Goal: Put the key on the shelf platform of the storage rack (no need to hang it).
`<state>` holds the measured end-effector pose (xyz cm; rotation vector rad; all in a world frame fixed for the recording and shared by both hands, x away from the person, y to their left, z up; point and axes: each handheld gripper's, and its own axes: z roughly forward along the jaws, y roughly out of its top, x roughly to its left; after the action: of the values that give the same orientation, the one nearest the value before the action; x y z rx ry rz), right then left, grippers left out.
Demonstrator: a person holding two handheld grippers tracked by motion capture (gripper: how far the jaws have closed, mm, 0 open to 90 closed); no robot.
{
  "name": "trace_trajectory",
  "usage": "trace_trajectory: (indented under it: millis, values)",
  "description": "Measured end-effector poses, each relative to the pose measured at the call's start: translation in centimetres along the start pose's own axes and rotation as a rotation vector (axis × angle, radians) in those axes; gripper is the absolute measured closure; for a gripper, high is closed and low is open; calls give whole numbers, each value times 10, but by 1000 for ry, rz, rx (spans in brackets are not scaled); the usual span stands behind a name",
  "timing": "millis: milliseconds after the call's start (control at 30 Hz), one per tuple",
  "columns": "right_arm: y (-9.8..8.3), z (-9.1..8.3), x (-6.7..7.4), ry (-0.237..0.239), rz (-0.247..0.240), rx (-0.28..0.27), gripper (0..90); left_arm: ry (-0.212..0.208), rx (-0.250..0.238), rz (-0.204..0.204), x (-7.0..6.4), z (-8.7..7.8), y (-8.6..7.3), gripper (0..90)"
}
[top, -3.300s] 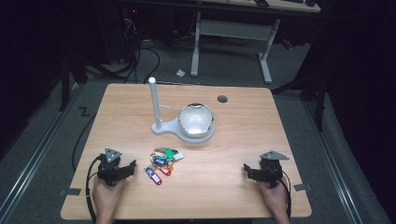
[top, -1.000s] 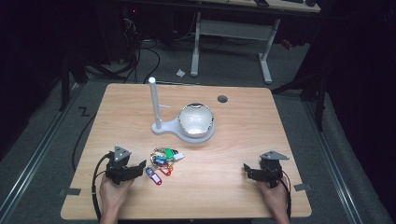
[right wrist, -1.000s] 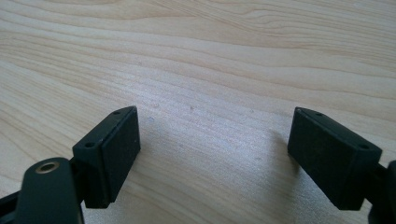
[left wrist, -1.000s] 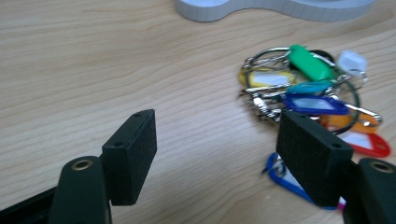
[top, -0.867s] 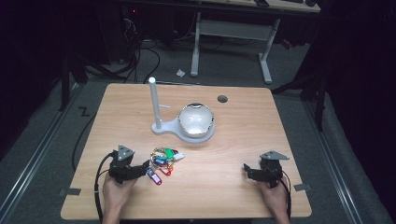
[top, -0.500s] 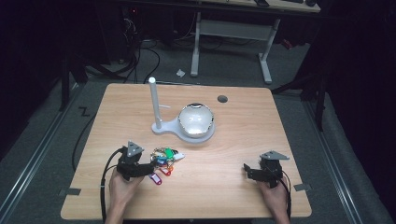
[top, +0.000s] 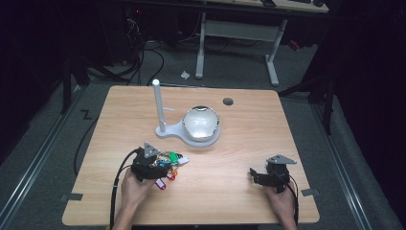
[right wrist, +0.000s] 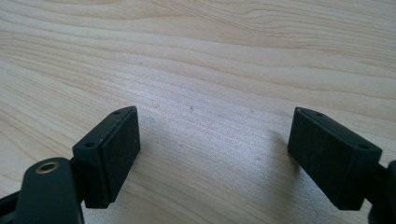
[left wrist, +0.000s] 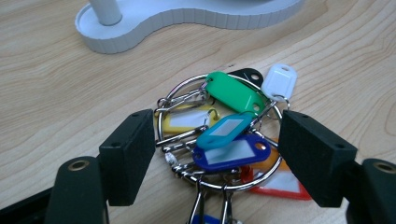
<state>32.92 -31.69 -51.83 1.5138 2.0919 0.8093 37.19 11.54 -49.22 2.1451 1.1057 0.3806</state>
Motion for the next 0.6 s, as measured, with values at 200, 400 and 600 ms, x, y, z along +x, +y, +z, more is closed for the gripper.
trace_trajectory:
  millis: [200, 400, 600]
  values:
    - [0, 0, 0, 0, 0, 0, 170, -4, 14, -14, -2, 13, 3, 282]
    - [0, 0, 0, 0, 0, 0, 170, 14, 36, -7, -5, 23, 3, 279]
    - [0, 0, 0, 0, 0, 0, 170, 23, 65, 11, -8, 32, 3, 294]
